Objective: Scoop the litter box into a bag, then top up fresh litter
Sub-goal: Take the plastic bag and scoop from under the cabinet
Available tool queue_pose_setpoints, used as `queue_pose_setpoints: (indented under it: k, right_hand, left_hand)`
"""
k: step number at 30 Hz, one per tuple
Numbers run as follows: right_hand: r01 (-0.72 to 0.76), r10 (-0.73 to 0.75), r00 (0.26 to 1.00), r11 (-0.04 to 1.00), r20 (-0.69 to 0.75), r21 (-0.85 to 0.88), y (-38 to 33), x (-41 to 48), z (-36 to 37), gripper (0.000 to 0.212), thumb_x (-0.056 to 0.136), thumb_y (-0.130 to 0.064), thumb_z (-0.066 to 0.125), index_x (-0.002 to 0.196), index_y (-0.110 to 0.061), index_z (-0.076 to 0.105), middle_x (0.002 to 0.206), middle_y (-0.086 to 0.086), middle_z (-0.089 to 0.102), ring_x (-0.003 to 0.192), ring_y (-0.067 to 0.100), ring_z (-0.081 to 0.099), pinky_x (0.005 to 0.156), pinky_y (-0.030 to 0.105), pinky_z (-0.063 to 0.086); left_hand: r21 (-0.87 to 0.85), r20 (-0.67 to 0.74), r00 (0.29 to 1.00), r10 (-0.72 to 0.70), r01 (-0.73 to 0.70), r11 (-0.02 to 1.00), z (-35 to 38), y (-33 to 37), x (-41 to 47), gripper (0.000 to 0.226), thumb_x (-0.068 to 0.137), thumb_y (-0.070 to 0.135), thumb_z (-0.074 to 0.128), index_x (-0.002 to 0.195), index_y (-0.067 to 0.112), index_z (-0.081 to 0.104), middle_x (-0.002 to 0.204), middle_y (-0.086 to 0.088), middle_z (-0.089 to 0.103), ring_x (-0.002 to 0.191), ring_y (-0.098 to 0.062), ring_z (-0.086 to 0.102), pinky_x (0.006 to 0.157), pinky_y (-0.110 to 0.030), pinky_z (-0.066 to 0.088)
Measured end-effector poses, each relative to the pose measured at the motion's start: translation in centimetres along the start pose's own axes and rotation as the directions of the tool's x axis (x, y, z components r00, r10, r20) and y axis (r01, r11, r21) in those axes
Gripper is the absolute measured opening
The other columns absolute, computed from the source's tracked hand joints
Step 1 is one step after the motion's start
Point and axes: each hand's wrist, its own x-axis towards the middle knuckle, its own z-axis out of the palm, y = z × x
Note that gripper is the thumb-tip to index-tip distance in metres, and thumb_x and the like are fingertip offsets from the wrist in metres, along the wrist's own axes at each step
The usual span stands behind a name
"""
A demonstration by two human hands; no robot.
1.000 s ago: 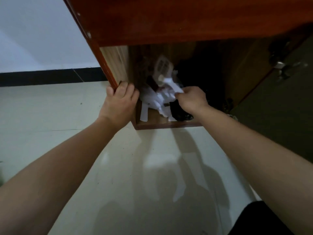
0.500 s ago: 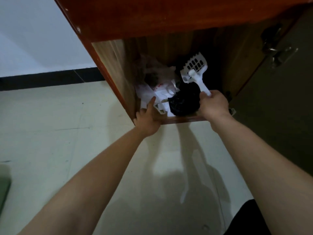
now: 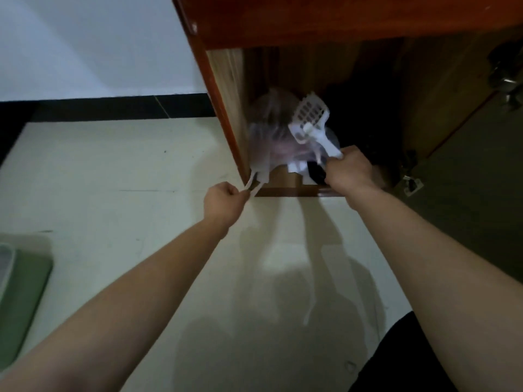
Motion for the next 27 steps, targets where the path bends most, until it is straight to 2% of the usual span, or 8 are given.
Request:
queue_pose_setpoints:
  k: [3, 7, 10, 13, 15, 19, 24, 27]
  right_hand:
    - [0.04, -0.031, 0.998, 0.986, 0.058, -0.161, -1.0, -1.3, 0.0, 0.037, 0.089, -0.032, 0.052, 0.115, -0.008, 0.06, 0.109, 0.016, 0.064, 0.092, 0.033, 0.06, 0.066, 0.029, 0.04]
    - [0.172, -0.118, 0.978, 0.919, 0.17, -0.356, -3.5, -4.2, -0.1, 0.037, 0.085, -0.055, 0.049, 0.093, -0.019, 0.058, 0.093, 0.008, 0.059, 0.077, 0.028, 0.055, 0.06, 0.028, 0.038]
    - [0.309, -0.212, 0.922, 0.906, 0.324, -0.288, -5.1, -6.6, 1.0, 0.025, 0.085, -0.054, 0.051, 0.089, -0.03, 0.051, 0.085, 0.002, 0.051, 0.085, 0.027, 0.055, 0.067, 0.028, 0.039]
    - [0.364, -0.248, 0.876, 0.903, 0.414, -0.229, -5.8, -9.1, 4.0, 0.029, 0.085, -0.048, 0.048, 0.084, -0.021, 0.055, 0.081, 0.004, 0.054, 0.09, 0.031, 0.059, 0.063, 0.029, 0.038]
    - [0.311, -0.205, 0.873, 0.933, 0.443, -0.182, -5.7, -10.6, 6.8, 0.039, 0.08, -0.05, 0.046, 0.076, -0.014, 0.058, 0.084, 0.012, 0.062, 0.082, 0.03, 0.06, 0.059, 0.03, 0.037]
    - [0.087, -0.03, 0.822, 0.994, 0.568, -0.073, -4.6, -14.6, 13.5, 0.024, 0.092, -0.026, 0.049, 0.083, -0.01, 0.065, 0.081, 0.013, 0.067, 0.057, 0.022, 0.051, 0.049, 0.024, 0.033]
    - [-0.061, 0.164, 0.834, 0.976, 0.527, -0.207, 0.6, -17.5, 20.3, 0.039, 0.094, -0.031, 0.052, 0.117, -0.003, 0.068, 0.107, 0.016, 0.068, 0.094, 0.033, 0.065, 0.072, 0.03, 0.047]
    - [-0.122, 0.207, 0.816, 0.974, 0.539, -0.191, 2.4, -18.6, 22.4, 0.033, 0.09, -0.027, 0.054, 0.113, -0.009, 0.07, 0.107, 0.014, 0.071, 0.099, 0.033, 0.067, 0.088, 0.038, 0.055]
  left_hand:
    - [0.066, -0.019, 1.0, 0.007, -0.005, 0.998, -4.0, -1.3, -0.1, 0.031, 0.075, 0.003, 0.063, 0.057, 0.015, 0.041, 0.057, -0.003, 0.043, 0.055, -0.02, 0.041, 0.049, -0.023, 0.032]
    - [0.113, -0.043, 0.998, 0.036, -0.031, 0.993, -9.0, -1.9, -0.7, 0.034, 0.074, 0.002, 0.06, 0.054, 0.016, 0.037, 0.054, -0.004, 0.038, 0.053, -0.018, 0.037, 0.051, -0.025, 0.03]
    - [0.083, -0.075, 0.997, 0.035, -0.029, 0.996, -12.2, -3.0, -1.1, 0.035, 0.073, 0.001, 0.059, 0.053, 0.017, 0.034, 0.054, -0.005, 0.036, 0.059, -0.02, 0.042, 0.056, -0.031, 0.034]
    - [0.1, -0.112, 0.993, 0.048, -0.036, 0.994, -15.3, -4.6, -1.4, 0.033, 0.071, 0.001, 0.057, 0.053, 0.017, 0.034, 0.054, -0.003, 0.035, 0.06, -0.021, 0.043, 0.057, -0.033, 0.037]
    - [0.156, -0.12, 0.99, 0.076, -0.056, 0.986, -16.8, -5.8, -1.8, 0.031, 0.07, 0.002, 0.057, 0.053, 0.016, 0.035, 0.053, -0.002, 0.038, 0.058, -0.023, 0.048, 0.056, -0.032, 0.04]
    - [0.242, -0.111, 0.993, 0.029, -0.001, 0.97, -19.0, -9.7, -2.9, 0.026, 0.071, 0.006, 0.057, 0.053, 0.016, 0.04, 0.054, -0.005, 0.048, 0.066, -0.032, 0.065, 0.061, -0.038, 0.053]
    - [0.578, 0.138, 0.985, -0.102, 0.004, 0.816, -19.1, -15.2, -3.2, 0.011, 0.082, 0.017, 0.06, 0.074, 0.01, 0.056, 0.084, -0.012, 0.065, 0.083, -0.03, 0.063, 0.068, -0.029, 0.048]
    - [0.683, 0.215, 0.97, -0.118, -0.062, 0.728, -18.6, -17.1, -2.6, 0.011, 0.085, 0.02, 0.056, 0.091, 0.01, 0.055, 0.097, -0.01, 0.062, 0.087, -0.027, 0.057, 0.071, -0.031, 0.045]
